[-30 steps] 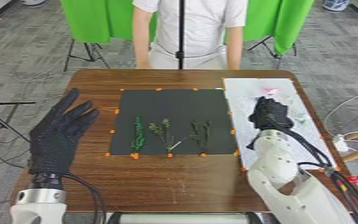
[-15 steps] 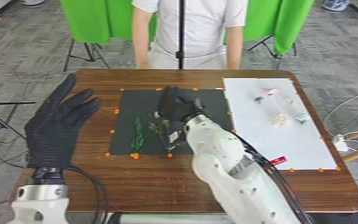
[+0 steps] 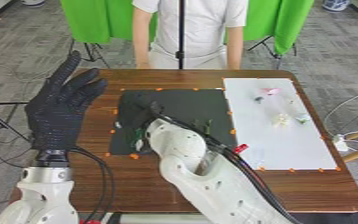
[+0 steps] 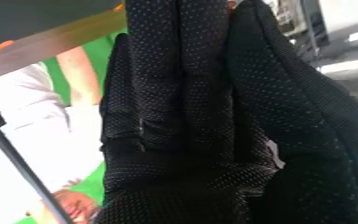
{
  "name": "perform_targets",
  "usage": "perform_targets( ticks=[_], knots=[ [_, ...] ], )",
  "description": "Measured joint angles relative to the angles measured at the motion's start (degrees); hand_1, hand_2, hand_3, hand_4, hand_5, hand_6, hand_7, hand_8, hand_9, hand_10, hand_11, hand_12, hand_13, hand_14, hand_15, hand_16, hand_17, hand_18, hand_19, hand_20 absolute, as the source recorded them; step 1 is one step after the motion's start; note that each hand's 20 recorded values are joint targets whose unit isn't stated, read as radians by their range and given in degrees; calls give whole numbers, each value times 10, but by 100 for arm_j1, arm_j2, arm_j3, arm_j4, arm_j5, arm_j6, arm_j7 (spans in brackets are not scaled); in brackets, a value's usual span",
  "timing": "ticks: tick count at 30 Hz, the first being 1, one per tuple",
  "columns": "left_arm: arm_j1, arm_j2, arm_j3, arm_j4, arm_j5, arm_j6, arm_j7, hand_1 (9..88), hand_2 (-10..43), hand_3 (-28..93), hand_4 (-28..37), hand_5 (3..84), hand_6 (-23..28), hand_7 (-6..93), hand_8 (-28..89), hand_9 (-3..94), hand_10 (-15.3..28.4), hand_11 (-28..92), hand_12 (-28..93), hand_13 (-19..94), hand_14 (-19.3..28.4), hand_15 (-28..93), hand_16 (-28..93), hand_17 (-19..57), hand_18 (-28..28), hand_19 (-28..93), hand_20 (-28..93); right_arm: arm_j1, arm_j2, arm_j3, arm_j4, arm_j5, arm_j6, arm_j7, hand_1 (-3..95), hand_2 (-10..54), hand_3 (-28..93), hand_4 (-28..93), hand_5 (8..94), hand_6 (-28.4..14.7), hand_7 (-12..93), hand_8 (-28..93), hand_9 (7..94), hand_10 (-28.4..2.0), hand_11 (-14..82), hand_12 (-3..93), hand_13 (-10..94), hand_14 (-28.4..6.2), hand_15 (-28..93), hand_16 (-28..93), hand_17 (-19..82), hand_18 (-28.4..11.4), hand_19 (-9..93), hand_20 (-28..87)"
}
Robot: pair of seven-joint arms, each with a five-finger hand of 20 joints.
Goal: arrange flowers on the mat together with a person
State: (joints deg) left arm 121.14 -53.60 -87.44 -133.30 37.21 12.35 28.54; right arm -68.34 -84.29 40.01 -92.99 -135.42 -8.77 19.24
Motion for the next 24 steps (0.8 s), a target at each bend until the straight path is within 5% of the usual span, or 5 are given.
perform_targets(
  ticks=[7,14,24],
  knots=[
    [-88,-16,25,62,15,-179,-177,220,92,778,-283,365,83,97,-94,381,215,237,94,301,284,534,-117,-30,274,750,1,490,107,-695,426,-127,189,135,570,-95,633,-283,836,88,109,-49,937,-52,101,243,792,-44,325,280,211,-139,748,28],
    [-125,11,67,70,12,-189,-161,223,92,779,-282,365,83,99,-94,381,216,236,94,300,284,534,-118,-37,273,742,-15,608,185,-874,464,-508,160,268,534,-95,644,-283,707,76,125,-102,894,-61,89,285,719,-59,411,227,175,-140,720,55],
    [-125,46,71,81,0,-187,-166,225,91,782,-279,366,84,100,-95,380,217,238,94,296,284,534,-119,-48,264,711,-32,527,211,-792,478,-1459,-46,90,479,-95,690,-283,695,76,127,-138,854,-73,165,241,693,-73,462,139,151,-146,696,81]
  ],
)
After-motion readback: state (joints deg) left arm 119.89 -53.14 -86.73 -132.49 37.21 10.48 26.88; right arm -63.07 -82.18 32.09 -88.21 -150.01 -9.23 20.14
